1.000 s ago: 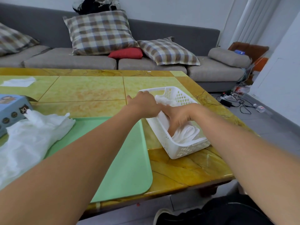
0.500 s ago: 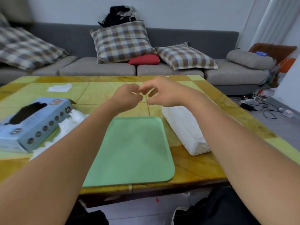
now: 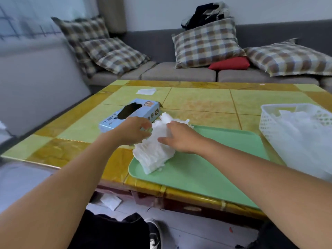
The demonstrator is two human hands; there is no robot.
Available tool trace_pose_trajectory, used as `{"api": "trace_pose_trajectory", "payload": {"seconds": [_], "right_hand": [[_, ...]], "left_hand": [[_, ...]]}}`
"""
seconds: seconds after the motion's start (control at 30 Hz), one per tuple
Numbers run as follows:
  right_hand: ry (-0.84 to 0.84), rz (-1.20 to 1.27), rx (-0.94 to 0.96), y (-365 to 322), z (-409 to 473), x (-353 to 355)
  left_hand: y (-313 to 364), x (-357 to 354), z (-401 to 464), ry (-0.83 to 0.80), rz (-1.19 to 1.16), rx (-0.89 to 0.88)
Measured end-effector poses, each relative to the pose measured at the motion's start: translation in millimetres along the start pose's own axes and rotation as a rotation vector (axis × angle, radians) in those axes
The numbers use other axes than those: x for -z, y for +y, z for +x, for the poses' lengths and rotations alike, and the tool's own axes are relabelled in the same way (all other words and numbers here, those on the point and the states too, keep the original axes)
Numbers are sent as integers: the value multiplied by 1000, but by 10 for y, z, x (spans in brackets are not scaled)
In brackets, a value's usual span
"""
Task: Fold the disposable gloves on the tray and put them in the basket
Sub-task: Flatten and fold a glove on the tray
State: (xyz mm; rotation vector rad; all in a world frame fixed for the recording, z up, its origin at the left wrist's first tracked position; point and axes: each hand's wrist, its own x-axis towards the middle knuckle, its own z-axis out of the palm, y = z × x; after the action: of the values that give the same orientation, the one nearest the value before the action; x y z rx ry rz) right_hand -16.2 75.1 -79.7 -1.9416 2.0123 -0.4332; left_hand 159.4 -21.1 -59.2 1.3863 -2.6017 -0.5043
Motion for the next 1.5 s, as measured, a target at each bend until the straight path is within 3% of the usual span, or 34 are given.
{"api": "trace_pose_trajectory", "payload": {"seconds": [0.2, 0.37, 0.47, 0.63, 0.8, 0.9, 1.03, 1.13, 1.27, 1.37, 1.5], "right_hand": [[284, -157, 69, -209, -150, -196], [101, 6, 19, -75, -93, -290], [111, 108, 75, 56, -93, -184], [-29, 114, 131, 267, -163, -62], [-301, 140, 99, 533, -288, 294], [-444, 365, 62, 723, -446, 483], [-326, 854, -41, 865, -630, 650], [-167, 1198, -78, 860, -714, 733], [-93, 1393, -137, 807, -758, 814], [-81, 1528, -193, 827, -846, 929], [-93, 1629, -191, 868, -1023, 1054]], "left_hand": [[32, 9, 28, -172, 19, -59], [80, -45, 13, -351, -9, -11], [78, -72, 6, -338, 60, -17], [49, -74, 15, -352, 34, -57], [47, -92, 46, -346, 46, -62], [38, -99, 80, -346, 72, -65], [79, 50, 79, -341, 169, -68], [356, 181, 21, -324, -92, -203], [967, 119, -106, -374, -561, -425], [1312, 97, -106, -343, -894, -416], [1490, 83, -12, -194, -971, -289]]}}
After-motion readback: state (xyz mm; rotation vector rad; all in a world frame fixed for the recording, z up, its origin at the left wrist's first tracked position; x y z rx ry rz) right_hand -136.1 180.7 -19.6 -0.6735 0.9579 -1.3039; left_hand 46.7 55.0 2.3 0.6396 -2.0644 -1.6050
